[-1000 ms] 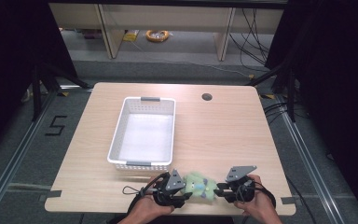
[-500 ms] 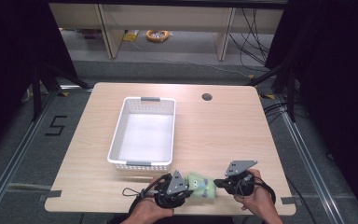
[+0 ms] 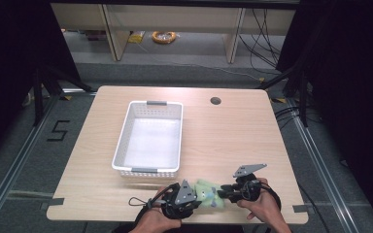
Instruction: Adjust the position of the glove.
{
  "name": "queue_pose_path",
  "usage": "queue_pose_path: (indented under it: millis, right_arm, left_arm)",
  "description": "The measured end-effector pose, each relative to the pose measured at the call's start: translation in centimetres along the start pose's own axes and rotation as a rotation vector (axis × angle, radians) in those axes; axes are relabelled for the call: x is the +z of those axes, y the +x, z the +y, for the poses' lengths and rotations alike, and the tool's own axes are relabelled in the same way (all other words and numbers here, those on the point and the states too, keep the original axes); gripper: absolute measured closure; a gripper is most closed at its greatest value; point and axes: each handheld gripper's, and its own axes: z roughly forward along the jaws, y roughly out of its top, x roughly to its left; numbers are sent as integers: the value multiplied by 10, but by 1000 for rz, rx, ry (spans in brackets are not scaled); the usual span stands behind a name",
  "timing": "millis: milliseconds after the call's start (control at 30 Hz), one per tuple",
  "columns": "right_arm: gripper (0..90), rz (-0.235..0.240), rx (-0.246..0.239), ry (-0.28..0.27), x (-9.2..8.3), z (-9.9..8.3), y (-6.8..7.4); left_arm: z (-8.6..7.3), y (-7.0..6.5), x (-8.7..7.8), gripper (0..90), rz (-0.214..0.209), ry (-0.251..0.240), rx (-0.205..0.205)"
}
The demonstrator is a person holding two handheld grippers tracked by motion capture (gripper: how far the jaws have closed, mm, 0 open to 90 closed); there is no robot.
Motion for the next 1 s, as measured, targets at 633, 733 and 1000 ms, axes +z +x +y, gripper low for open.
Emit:
queue_pose_path:
  millis: [633,733,1000]
  right_arm:
    - [820,1,-41,22,3,18,-8]
    - [805,2,-32,9,3,16,-11]
    - [675,-39,-17,-3,-2,14,-6]
  left_arm:
    - [-3,1,5,792,-21,16,-23]
    - [-3,2,5,779,-28,-2,-45]
    - [-4,12,-3,640,-49,-60,-184]
